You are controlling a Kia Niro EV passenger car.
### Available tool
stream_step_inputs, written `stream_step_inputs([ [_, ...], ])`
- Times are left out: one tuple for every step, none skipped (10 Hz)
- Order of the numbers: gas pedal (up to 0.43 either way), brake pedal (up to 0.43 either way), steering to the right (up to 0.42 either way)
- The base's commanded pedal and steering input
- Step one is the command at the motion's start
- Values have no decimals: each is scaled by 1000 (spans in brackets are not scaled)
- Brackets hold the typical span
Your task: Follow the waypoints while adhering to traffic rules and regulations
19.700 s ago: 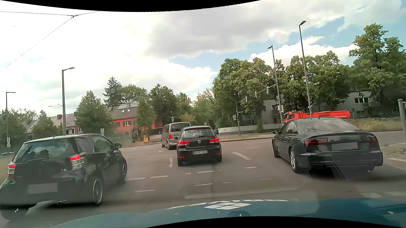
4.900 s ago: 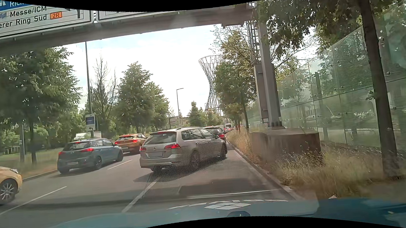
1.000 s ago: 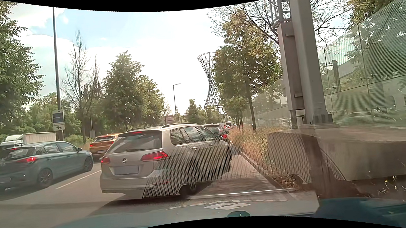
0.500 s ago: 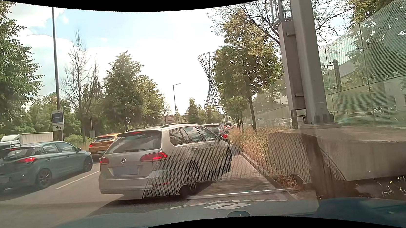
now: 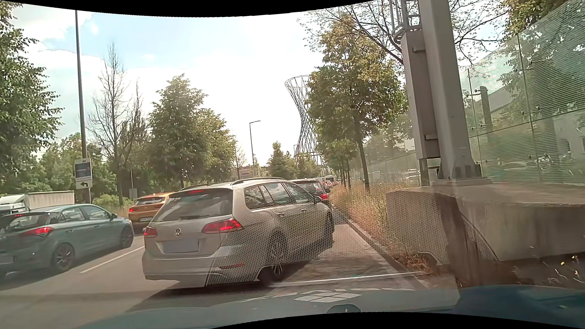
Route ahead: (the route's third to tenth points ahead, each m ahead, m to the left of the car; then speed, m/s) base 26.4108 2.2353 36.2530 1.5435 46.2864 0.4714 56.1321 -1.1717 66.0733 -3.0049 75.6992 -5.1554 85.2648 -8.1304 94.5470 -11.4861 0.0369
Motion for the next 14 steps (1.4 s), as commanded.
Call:
stream_step_inputs([
  [0,244,-12],
  [0,250,-13],
  [0,262,-12],
  [0,268,-13],
  [0,274,-13],
  [0,274,-13],
  [0,274,-13],
  [0,280,-13],
  [0,274,-13],
  [0,274,-13],
  [0,274,-12],
  [0,274,-12],
  [0,280,-13],
  [0,274,-13],
])
